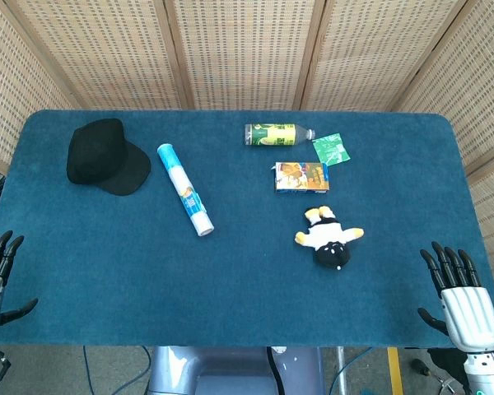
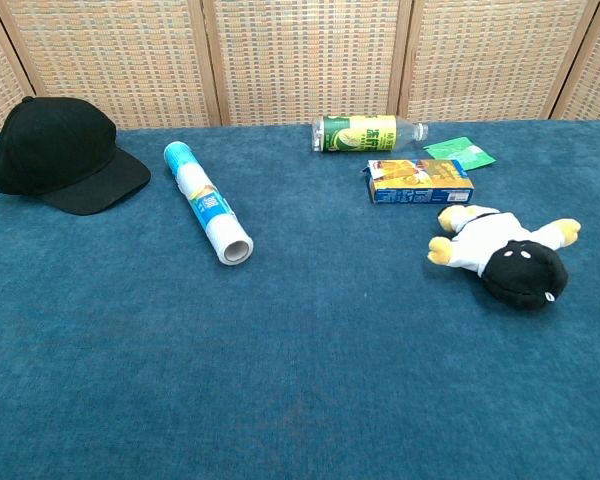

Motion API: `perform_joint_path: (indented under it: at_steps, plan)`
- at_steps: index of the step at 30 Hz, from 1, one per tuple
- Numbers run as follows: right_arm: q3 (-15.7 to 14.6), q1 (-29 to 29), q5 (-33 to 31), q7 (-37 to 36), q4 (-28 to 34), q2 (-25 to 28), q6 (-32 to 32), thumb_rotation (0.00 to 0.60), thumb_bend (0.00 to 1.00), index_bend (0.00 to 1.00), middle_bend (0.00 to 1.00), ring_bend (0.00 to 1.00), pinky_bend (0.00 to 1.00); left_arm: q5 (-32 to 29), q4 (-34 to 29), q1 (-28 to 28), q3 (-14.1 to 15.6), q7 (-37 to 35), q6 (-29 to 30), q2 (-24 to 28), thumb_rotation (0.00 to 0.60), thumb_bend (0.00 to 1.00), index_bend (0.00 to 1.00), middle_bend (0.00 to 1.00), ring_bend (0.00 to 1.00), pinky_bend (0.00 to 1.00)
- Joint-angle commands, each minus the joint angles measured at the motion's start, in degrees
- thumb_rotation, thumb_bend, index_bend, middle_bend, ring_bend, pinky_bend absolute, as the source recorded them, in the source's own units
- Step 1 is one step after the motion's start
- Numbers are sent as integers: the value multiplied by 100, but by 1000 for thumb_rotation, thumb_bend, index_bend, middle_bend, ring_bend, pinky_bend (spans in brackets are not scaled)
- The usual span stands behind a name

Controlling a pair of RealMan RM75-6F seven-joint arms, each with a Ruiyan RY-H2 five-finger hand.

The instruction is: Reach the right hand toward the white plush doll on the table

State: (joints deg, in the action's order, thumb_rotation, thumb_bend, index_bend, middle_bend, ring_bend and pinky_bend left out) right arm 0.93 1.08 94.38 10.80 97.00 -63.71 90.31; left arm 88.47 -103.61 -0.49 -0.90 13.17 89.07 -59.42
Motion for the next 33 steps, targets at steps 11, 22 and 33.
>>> perform_joint_path:
  at_steps: [11,22,33]
  plan:
    - [-6,9,16,-162,-41,-15,-10,600,157,0,0,0,20,32,-15,10,14,46,31,-13,600,53,0,0,0,0]
    - [5,26,-10,-217,-66,-50,-39,600,157,0,0,0,20,20,-6,6,6,10,34,-2,600,55,0,0,0,0]
    - [14,19,60,-318,-81,-65,43,600,159,74,0,0,44,52,-10,14,19,27,58,-10,600,55,0,0,0,0]
